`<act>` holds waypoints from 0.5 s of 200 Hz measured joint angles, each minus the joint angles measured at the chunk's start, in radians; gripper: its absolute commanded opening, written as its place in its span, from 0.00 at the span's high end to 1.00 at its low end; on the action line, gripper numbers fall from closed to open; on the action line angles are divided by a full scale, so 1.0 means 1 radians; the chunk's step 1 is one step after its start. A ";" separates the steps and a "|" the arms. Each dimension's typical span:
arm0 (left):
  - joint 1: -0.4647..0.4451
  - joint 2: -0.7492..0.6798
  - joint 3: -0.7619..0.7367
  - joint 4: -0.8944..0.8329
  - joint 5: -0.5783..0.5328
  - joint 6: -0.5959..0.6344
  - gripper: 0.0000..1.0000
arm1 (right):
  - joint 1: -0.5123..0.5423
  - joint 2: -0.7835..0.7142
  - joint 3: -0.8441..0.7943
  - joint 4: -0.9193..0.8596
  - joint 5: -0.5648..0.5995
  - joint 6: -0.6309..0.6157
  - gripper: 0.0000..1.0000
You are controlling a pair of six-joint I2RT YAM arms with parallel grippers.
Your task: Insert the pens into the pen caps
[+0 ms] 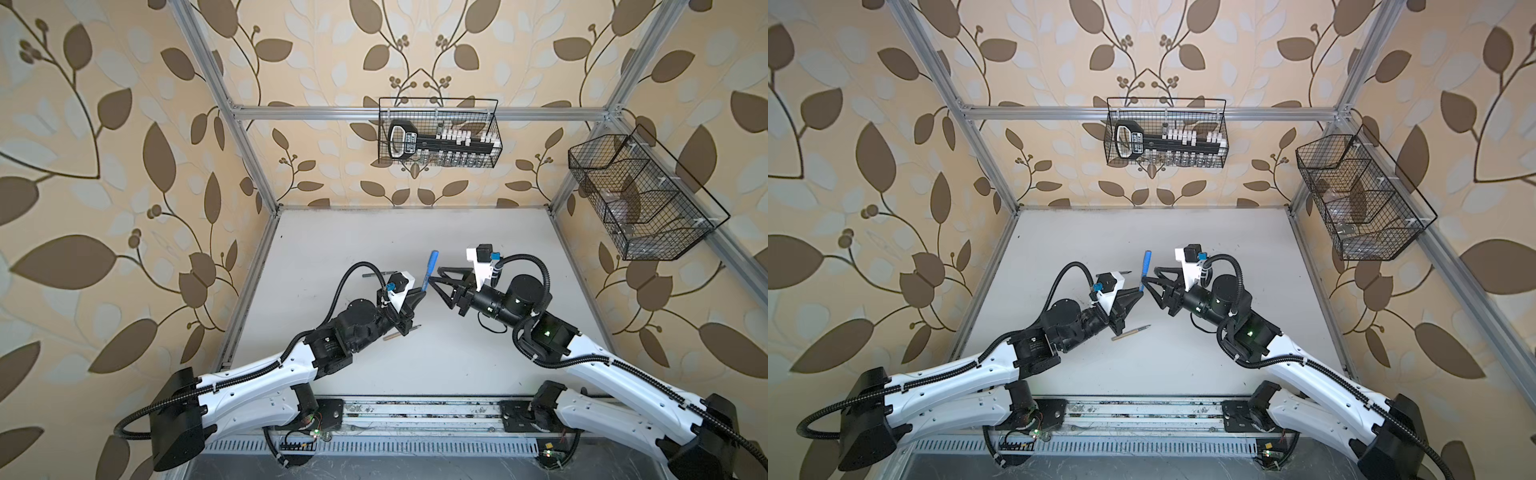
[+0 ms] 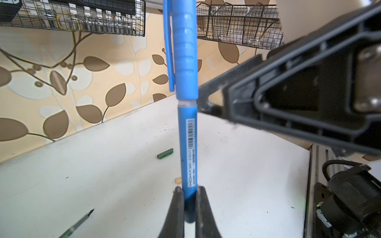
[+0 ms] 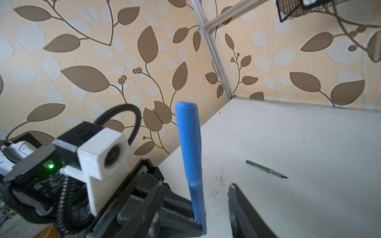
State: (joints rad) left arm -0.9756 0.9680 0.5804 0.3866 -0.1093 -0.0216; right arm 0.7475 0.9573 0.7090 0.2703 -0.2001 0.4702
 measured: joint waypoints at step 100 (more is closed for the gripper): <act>0.000 0.028 0.009 -0.027 0.026 -0.007 1.00 | -0.021 0.033 0.016 -0.011 -0.037 0.002 0.57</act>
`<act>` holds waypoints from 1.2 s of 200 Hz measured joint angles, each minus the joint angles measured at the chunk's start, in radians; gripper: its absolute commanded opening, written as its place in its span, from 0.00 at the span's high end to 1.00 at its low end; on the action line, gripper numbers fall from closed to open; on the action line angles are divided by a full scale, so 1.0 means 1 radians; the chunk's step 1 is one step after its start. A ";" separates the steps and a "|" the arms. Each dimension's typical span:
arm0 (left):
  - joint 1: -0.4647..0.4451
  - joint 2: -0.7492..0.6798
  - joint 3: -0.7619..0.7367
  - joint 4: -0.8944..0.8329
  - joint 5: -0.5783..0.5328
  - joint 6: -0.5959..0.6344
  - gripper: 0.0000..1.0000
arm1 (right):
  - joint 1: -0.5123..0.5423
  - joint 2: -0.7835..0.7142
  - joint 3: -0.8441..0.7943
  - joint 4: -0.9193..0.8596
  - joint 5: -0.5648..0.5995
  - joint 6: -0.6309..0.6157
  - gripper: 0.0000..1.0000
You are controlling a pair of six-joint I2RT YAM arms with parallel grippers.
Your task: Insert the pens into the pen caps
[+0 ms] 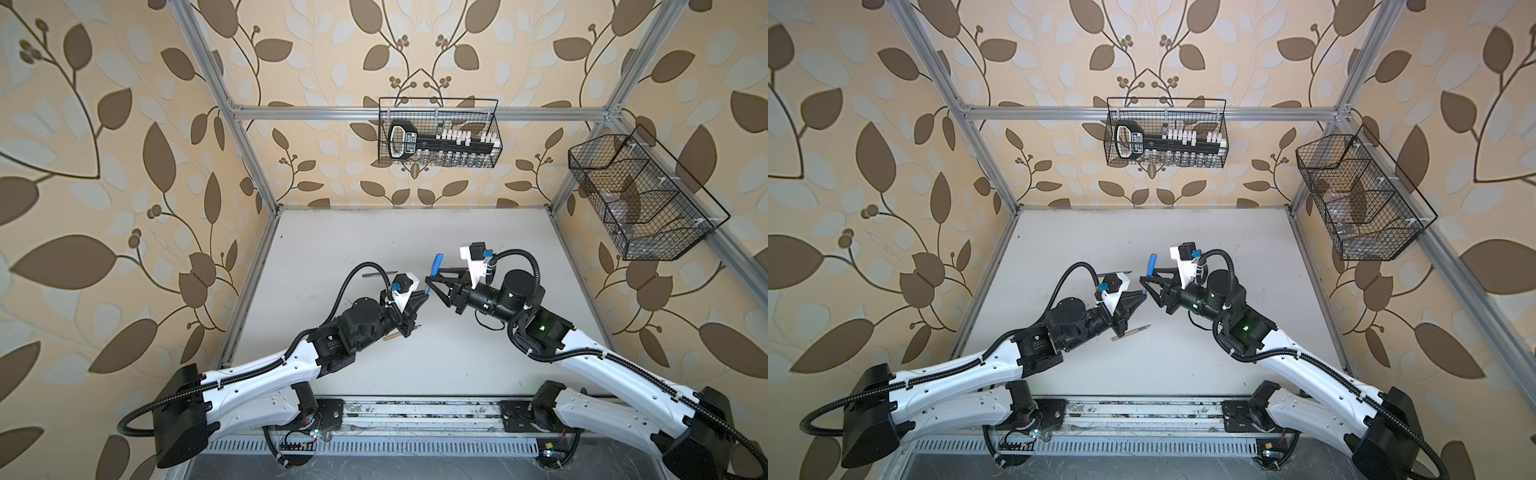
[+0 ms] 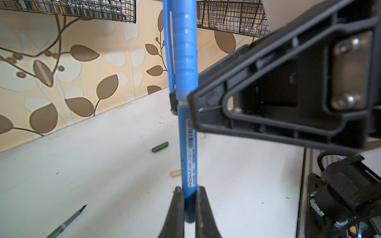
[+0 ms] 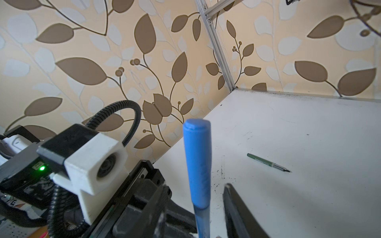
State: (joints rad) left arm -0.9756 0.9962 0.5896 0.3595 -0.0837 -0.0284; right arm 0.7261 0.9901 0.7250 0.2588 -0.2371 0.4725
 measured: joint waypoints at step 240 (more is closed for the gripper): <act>0.204 0.138 0.231 -0.293 0.343 -0.122 0.47 | -0.071 0.038 0.016 -0.076 -0.003 0.130 1.00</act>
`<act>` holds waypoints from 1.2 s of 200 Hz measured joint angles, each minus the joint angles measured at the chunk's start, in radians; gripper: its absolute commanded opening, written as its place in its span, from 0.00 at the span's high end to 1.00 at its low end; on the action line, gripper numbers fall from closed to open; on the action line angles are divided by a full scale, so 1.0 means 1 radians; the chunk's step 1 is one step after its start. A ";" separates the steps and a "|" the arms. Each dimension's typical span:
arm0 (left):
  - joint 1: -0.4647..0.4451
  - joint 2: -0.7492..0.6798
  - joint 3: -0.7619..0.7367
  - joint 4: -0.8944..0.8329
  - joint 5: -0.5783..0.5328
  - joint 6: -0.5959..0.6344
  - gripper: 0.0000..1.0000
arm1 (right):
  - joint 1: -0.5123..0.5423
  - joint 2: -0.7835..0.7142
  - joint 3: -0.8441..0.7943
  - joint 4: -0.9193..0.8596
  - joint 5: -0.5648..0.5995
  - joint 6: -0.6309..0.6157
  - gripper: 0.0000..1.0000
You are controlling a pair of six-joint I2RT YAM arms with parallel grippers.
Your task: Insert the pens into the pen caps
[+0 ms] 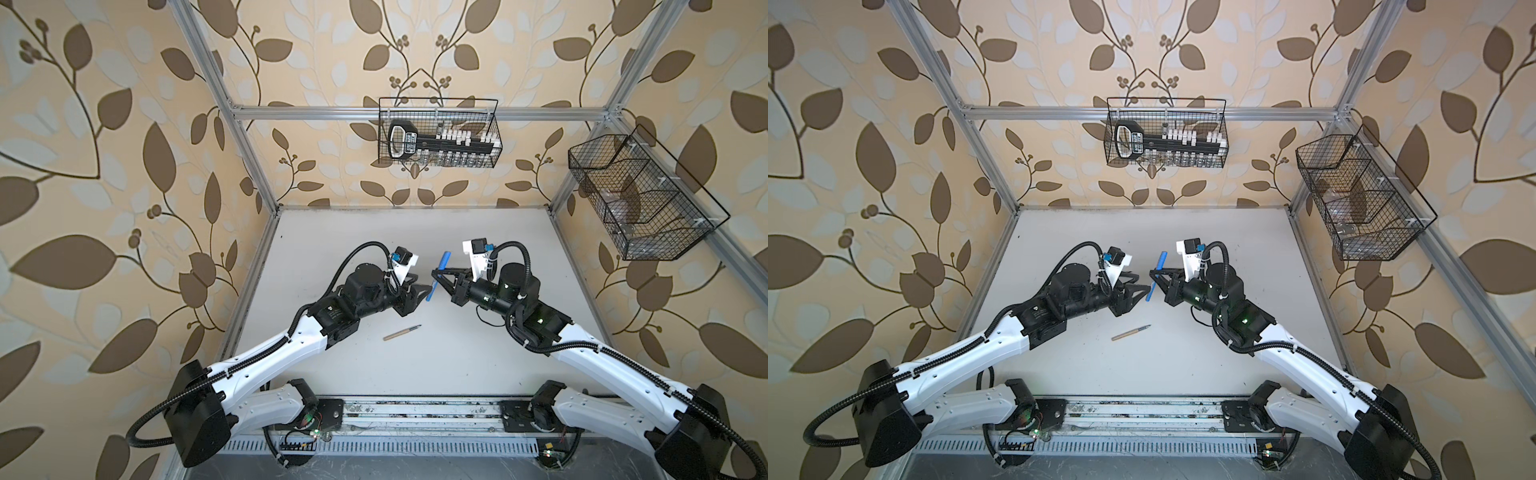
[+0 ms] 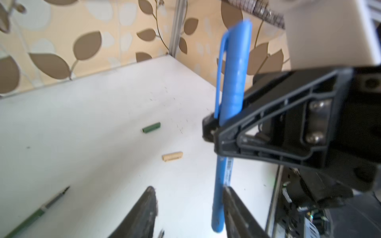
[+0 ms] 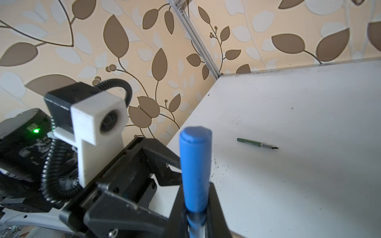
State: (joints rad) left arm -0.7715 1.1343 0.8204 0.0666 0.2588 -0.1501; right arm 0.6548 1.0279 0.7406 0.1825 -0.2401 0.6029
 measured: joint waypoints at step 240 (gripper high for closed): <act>0.001 0.068 0.018 -0.018 0.129 -0.041 0.79 | -0.008 -0.006 -0.020 0.048 -0.001 0.040 1.00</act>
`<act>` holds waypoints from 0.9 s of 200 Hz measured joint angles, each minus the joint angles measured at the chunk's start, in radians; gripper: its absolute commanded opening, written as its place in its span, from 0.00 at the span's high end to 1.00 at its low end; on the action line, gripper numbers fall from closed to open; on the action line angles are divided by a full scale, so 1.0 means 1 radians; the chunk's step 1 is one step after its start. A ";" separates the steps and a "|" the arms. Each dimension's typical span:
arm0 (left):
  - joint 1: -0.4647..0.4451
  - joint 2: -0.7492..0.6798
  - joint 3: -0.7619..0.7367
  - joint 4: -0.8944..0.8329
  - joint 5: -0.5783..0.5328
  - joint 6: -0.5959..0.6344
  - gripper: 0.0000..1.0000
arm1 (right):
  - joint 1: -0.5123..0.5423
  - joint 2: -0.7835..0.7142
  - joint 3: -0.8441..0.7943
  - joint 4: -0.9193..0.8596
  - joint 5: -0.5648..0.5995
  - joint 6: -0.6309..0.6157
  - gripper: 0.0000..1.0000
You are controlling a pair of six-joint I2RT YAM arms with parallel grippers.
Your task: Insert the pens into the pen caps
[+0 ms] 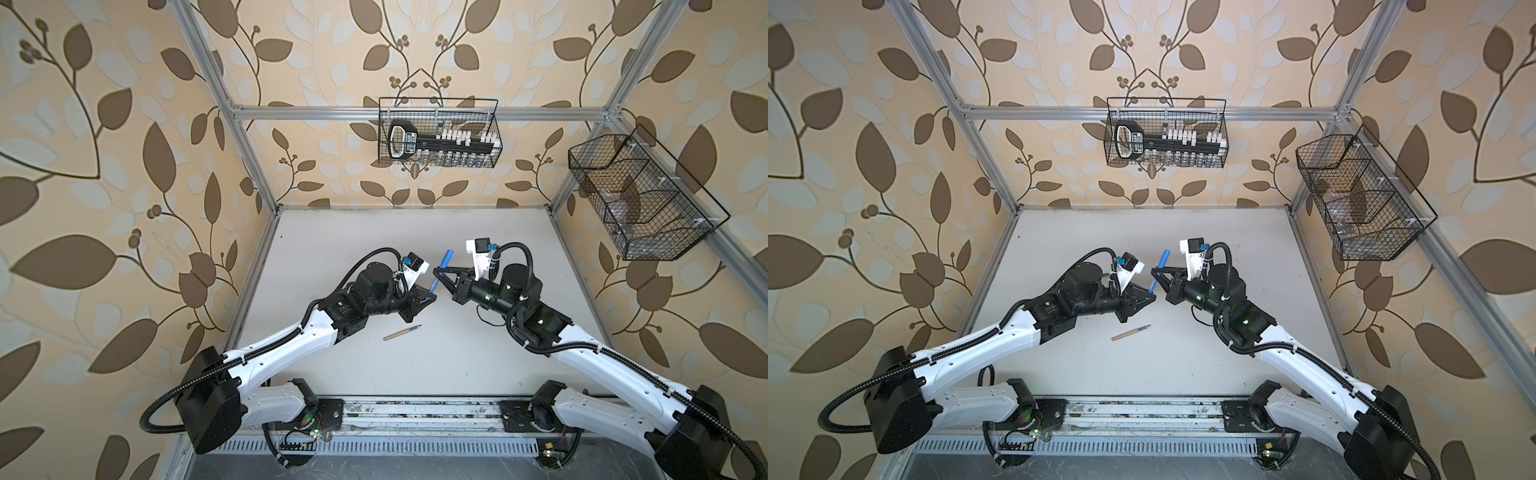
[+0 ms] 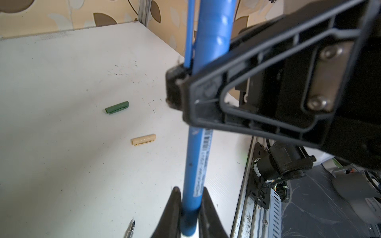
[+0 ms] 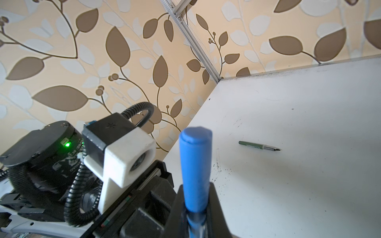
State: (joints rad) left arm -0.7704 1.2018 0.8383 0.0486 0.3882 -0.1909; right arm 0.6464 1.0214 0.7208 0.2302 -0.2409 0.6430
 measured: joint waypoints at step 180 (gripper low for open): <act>-0.001 0.000 0.000 0.007 0.001 0.016 1.00 | 0.000 0.001 -0.005 0.000 0.002 0.001 0.98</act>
State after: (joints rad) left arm -0.7715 1.2018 0.8383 0.0555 0.3889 -0.1749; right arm 0.6464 1.0222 0.7158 0.2302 -0.2390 0.6441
